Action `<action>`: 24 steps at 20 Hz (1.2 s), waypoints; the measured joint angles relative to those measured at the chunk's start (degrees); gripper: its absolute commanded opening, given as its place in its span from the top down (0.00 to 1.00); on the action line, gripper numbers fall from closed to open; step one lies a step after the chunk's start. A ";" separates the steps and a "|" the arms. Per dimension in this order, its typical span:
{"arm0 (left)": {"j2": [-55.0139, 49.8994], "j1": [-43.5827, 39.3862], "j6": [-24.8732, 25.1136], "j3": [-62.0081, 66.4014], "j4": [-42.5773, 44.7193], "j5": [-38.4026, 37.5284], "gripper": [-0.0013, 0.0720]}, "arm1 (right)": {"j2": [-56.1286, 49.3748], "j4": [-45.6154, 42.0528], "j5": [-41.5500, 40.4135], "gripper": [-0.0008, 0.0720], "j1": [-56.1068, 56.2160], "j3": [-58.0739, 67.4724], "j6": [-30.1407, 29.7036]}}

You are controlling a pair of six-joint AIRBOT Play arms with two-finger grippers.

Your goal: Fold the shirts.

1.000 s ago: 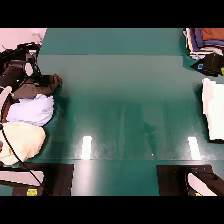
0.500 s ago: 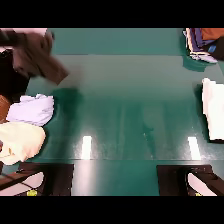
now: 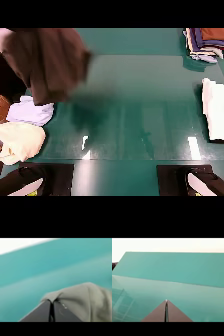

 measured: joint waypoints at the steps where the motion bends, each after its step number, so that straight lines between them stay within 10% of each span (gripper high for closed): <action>1: -1.62 -3.15 -0.46 0.13 -0.04 -1.77 0.95 | 0.28 0.04 0.04 0.97 0.00 0.11 0.00; 7: -14.27 -19.52 -0.81 0.35 -5.27 -4.92 0.94 | 3.39 -0.22 0.02 0.97 -0.02 -3.08 0.00; 10: -17.86 -21.88 2.16 0.44 -5.25 -2.91 0.22 | 5.07 -0.46 -0.55 0.97 -0.04 -5.33 0.00; 24: -20.06 13.22 0.94 -23.47 -19.54 4.98 0.22 | 2.67 -0.07 -0.59 0.97 -0.07 -8.09 0.00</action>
